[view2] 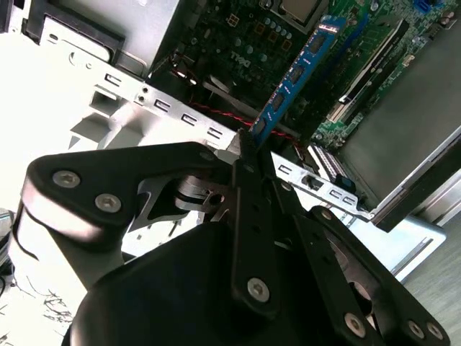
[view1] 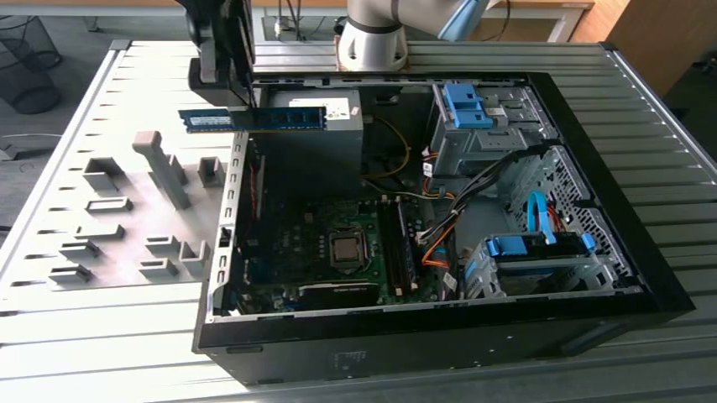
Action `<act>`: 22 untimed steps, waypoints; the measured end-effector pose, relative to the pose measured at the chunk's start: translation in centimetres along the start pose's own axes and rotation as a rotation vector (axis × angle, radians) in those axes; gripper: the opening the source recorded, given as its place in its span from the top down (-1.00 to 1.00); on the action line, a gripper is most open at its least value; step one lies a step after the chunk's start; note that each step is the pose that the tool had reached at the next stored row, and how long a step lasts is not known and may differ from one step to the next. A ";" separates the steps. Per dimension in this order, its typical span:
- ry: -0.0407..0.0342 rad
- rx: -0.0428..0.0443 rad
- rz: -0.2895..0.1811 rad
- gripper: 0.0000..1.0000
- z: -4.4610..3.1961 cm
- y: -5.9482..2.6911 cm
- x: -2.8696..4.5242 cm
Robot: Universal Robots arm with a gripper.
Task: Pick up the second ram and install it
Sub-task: 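Pick up the second ram and move it above second insertion slot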
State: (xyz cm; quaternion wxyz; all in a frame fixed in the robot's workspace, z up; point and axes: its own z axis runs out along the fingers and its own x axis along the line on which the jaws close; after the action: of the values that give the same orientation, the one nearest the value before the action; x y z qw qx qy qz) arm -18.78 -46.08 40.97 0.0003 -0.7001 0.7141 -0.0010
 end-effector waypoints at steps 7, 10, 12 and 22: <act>0.0000 0.0000 0.000 0.72 0.02 -2.43 -0.04; 0.0000 0.0000 0.000 0.72 0.04 -3.67 -0.07; -0.0001 0.0001 0.000 0.72 0.06 -4.49 -0.08; 0.0000 0.0000 0.000 0.72 0.09 -7.91 -0.15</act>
State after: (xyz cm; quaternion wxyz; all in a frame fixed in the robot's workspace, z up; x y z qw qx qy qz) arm -10.87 -46.08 40.90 0.0003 -0.7000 0.7141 -0.0010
